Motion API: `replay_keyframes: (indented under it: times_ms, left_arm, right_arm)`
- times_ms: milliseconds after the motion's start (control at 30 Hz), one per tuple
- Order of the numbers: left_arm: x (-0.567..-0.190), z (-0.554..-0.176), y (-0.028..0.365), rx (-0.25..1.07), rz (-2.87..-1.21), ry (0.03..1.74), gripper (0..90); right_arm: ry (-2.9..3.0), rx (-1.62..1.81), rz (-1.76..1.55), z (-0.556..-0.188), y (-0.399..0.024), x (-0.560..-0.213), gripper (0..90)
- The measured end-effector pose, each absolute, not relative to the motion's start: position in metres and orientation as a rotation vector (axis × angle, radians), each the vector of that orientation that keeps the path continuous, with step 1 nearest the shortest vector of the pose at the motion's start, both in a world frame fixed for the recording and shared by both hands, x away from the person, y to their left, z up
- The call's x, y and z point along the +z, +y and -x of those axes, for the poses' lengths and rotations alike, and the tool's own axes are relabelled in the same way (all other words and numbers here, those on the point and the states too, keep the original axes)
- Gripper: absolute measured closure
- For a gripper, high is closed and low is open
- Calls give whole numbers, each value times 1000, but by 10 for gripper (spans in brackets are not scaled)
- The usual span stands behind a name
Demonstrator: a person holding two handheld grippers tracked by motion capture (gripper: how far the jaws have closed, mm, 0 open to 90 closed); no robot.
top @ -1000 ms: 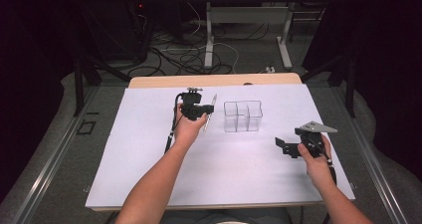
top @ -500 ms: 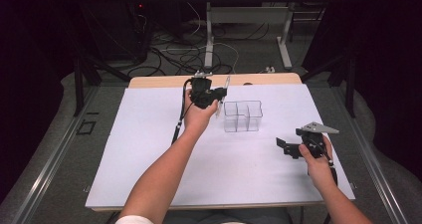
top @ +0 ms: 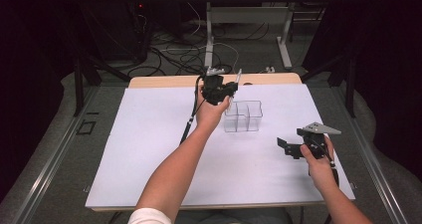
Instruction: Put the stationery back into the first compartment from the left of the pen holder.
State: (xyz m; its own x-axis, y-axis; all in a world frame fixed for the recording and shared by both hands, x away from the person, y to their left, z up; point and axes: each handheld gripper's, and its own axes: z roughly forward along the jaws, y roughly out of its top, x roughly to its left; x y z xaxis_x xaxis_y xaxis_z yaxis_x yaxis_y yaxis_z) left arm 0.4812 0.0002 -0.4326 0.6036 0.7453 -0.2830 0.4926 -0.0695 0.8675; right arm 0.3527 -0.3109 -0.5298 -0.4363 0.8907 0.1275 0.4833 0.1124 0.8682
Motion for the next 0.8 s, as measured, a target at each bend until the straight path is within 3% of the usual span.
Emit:
replay_keyframes:
  times_ms: [800]
  left_arm:
    - [-464,-483,-5,320,-1765,1042,801]
  right_arm:
    - [1980,1272,-1336,-353,-309,-531,77]
